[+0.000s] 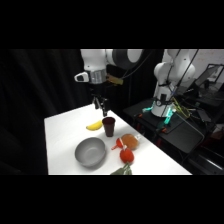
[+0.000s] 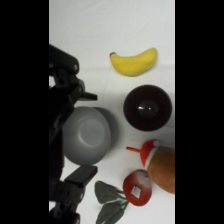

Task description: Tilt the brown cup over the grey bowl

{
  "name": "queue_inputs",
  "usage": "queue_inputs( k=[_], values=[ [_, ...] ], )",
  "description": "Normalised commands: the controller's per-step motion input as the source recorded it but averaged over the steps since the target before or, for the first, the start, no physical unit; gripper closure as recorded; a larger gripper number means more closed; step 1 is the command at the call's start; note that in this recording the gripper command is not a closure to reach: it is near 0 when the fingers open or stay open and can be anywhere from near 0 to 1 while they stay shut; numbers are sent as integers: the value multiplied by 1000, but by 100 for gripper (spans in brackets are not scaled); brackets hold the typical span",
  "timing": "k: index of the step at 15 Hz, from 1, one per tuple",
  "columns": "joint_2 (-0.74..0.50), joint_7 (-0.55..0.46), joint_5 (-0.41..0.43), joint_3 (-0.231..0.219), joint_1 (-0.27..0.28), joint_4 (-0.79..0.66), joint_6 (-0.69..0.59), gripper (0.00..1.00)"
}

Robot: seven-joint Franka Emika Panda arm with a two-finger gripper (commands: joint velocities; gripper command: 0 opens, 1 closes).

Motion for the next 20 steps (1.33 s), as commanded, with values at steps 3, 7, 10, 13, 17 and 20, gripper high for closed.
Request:
queue_inputs(
  k=[3,7,10,13,17,20],
  values=[
    [-31,6,-35,3,-36,-54,52,0],
    [-127,-26,-12,-30,-70,-199,124,0],
    [-254,-14,36,-9,-42,-333,165,0],
    [-388,-8,103,14,-15,-540,355,0],
    [-362,-70,166,16,-9,-592,492,0],
    [-196,-141,220,31,17,-423,555,0]
  ],
)
